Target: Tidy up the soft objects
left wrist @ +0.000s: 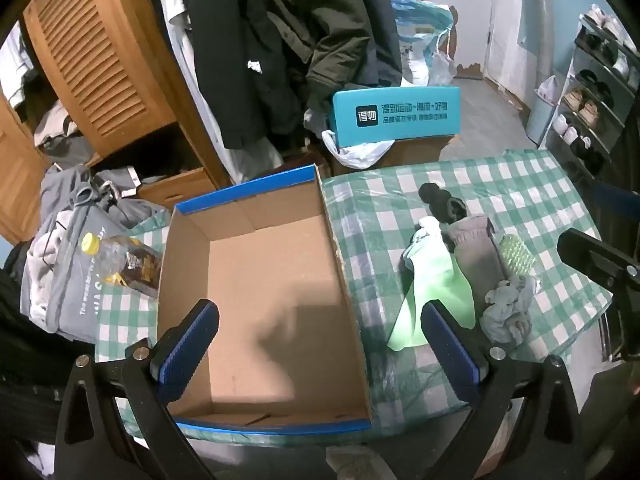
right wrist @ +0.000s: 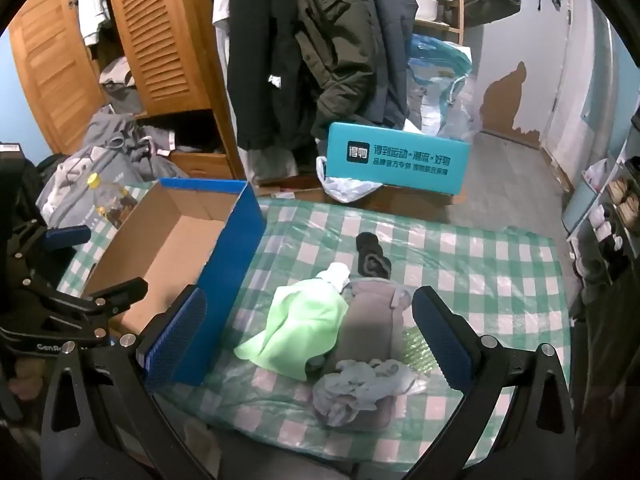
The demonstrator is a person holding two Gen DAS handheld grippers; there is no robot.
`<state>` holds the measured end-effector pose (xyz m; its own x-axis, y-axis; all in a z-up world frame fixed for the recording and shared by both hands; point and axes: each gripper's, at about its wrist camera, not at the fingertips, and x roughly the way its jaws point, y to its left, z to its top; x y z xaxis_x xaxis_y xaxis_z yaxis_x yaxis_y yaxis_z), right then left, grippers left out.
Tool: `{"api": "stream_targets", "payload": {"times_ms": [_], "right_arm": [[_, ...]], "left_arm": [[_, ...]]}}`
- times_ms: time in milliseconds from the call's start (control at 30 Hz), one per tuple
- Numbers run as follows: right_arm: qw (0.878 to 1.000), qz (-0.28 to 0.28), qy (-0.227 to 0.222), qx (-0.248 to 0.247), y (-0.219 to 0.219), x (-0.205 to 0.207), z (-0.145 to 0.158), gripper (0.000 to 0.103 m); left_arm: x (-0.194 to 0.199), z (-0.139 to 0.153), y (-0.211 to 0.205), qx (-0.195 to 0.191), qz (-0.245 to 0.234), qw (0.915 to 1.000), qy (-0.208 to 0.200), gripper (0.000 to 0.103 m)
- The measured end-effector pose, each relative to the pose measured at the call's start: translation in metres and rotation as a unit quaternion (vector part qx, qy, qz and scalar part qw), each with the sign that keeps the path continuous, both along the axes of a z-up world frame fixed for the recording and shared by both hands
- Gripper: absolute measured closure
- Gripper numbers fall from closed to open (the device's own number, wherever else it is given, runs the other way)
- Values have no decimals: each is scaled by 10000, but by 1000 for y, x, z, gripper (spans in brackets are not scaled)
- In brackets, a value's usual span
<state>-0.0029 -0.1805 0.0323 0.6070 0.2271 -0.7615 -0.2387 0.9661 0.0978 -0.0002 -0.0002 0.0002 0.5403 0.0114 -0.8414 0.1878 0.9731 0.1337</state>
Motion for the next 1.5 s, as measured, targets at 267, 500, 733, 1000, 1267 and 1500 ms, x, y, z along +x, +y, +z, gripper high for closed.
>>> {"api": "stream_targets", "payload": {"times_ms": [267,500,733,1000,1267,1500], "right_arm": [[10000,-13,15,-11,1,-1,0,2],[10000,-11,29,7,-1,1,-2,2],[10000,-22,38,8,-2,1,-1,2],[10000,-17,44,16,-2,1,-1,2],[10000,-26,57,21,-4,0,-1,2],[10000,-21,61,23,-4,0,0,2]], "left_arm": [[1,3,1,3,-18,10000,-14,1],[0,6,-4,-25,-28,10000,-17,1],[1,4,-3,-53,-33,10000,-18,1],[1,3,-4,-41,-22,10000,-27,1],[0,2,-4,-39,-33,10000,-38,1],[0,2,-4,-41,-18,10000,-31,1]]}}
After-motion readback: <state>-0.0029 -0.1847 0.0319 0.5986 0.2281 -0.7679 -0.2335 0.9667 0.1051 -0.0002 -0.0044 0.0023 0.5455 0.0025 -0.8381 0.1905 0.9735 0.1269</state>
